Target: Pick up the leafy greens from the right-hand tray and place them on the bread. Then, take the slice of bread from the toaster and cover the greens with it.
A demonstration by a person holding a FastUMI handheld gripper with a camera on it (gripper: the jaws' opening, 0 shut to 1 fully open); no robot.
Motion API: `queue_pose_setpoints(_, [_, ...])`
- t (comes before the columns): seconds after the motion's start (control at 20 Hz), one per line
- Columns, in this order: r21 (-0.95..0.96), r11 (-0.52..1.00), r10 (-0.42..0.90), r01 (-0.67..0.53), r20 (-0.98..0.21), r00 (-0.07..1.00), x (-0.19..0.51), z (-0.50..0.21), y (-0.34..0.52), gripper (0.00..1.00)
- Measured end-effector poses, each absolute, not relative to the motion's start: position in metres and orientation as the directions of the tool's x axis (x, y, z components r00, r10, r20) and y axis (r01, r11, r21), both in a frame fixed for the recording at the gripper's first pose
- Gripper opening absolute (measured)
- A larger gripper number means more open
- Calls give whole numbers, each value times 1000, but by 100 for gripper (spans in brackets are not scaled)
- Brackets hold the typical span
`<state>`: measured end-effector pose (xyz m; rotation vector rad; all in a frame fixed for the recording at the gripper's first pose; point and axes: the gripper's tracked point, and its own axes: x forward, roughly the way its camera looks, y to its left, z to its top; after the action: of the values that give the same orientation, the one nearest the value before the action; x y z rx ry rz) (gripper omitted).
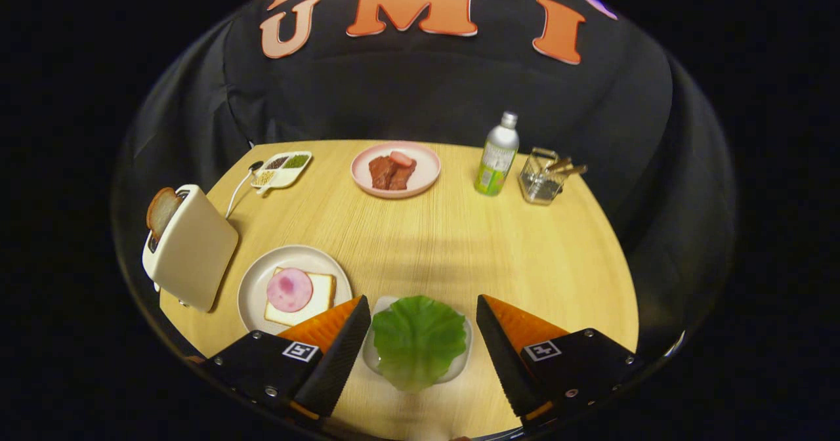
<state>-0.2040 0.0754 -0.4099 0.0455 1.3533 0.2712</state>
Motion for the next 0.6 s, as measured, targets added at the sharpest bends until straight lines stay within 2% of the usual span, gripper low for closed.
queue_pose_setpoints(0.35, [164, 961, 167, -222, -986, -7, -249, -464, 71, 97])
queue_pose_setpoints(0.6, [191, 960, 177, -205, -980, -86, -260, -486, 82, 97])
